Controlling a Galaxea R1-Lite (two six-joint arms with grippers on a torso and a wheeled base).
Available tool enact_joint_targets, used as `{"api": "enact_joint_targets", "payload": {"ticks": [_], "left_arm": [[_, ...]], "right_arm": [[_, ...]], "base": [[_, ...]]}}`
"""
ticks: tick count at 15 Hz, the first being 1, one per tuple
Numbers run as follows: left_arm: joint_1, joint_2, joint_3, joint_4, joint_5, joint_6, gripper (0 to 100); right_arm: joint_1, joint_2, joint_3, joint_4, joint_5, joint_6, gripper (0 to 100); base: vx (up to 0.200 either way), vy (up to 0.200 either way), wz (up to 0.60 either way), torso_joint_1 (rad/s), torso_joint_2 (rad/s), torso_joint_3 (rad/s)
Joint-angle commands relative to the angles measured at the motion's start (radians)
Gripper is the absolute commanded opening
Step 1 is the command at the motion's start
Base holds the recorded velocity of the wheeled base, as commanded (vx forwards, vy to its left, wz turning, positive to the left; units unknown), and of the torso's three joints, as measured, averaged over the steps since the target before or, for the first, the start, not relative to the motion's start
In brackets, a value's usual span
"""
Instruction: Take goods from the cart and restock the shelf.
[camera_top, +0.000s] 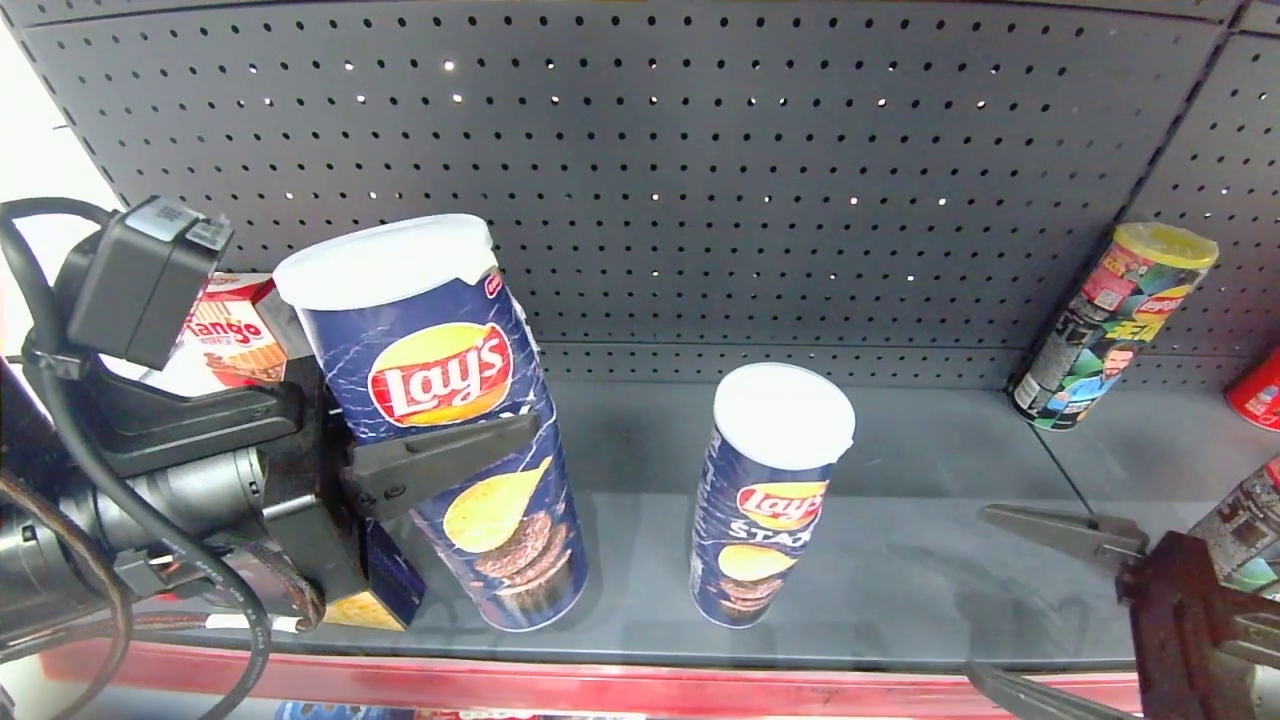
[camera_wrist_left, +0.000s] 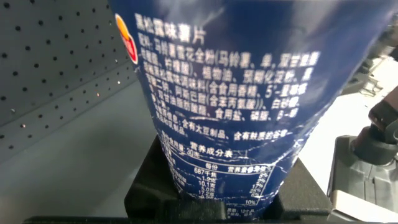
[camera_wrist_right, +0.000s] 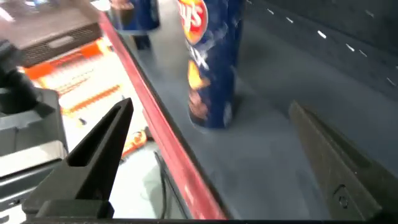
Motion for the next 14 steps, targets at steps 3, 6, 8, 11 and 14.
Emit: {"api": "enact_joint_targets", "payload": {"ticks": [3, 6, 8, 11, 14], "left_arm": [[-0.003, -0.012, 0.001, -0.001, -0.001, 0.002, 0], [-0.012, -0.035, 0.024, -0.009, -0.005, 0.002, 0], [-0.015, -0.032, 0.046, -0.036, -0.007, 0.002, 0], [-0.007, -0.037, 0.059, -0.036, -0.002, 0.002, 0], [-0.012, -0.044, 0.061, -0.028, -0.001, 0.000, 0]], "right_arm": [[-0.022, -0.485, 0.113, 0.375, -0.253, 0.007, 100], [-0.081, -0.812, 0.161, 0.671, -0.414, 0.079, 100], [-0.137, -0.999, 0.161, 0.887, -0.490, 0.084, 100], [-0.162, -1.110, 0.159, 0.991, -0.589, 0.129, 100], [-0.170, -1.108, 0.159, 0.990, -0.593, 0.127, 100]], "base": [[0.000, 0.000, 0.00, 0.000, 0.00, 0.000], [0.000, 0.000, 0.00, 0.000, 0.00, 0.000], [0.000, 0.000, 0.00, 0.000, 0.00, 0.000], [0.000, 0.000, 0.00, 0.000, 0.00, 0.000], [0.000, 0.000, 0.00, 0.000, 0.00, 0.000]]}}
